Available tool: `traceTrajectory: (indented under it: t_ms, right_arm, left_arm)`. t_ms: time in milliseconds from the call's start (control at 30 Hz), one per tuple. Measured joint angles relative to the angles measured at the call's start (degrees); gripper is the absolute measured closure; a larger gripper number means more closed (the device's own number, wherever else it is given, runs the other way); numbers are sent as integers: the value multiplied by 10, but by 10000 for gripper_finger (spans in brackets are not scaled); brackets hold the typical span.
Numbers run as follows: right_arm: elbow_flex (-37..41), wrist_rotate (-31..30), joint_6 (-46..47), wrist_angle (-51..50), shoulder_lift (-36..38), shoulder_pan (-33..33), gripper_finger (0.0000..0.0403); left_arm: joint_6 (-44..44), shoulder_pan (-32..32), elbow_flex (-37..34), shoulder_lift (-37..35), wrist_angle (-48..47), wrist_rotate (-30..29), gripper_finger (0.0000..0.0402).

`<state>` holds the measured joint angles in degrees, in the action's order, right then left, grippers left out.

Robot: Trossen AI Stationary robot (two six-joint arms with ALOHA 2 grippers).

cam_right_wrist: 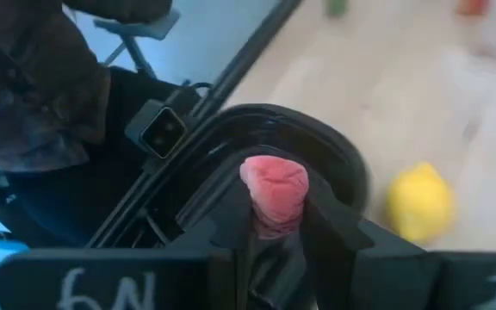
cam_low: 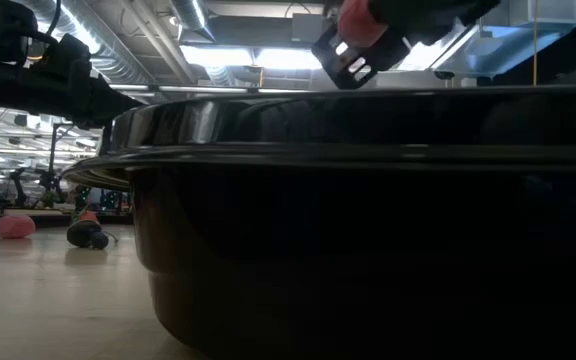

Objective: Pick and placing Produce into tupperware
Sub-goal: Put the peach into the black bin, then put the strawberry into the black bin

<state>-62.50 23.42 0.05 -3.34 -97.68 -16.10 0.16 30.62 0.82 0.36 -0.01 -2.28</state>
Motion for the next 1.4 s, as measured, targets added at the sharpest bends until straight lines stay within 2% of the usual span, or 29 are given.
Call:
traceTrajectory:
  t_ms: [100,467,700,833,1000,1200,1400]
  right_arm:
    - [0,-17,3,25,-34,-18,319]
    - [0,-27,143,51,-127,-23,316]
    - [0,-23,162,56,-130,-23,291]
    - [-14,-10,140,32,-117,-23,270]
    - [-60,-1,101,-52,-112,-23,234]
    - [-117,-48,79,-178,-112,-15,188]
    - [-167,-91,67,-328,-105,-2,176]
  left_arm:
    - [0,0,0,0,0,0,237]
    - [-1,0,0,0,0,0,237]
    - [-16,0,0,0,0,0,237]
    - [-16,0,0,0,0,0,237]
    - [-16,0,0,0,0,0,237]
    - [-16,0,0,0,0,0,237]
    - [-50,0,0,0,0,2,237]
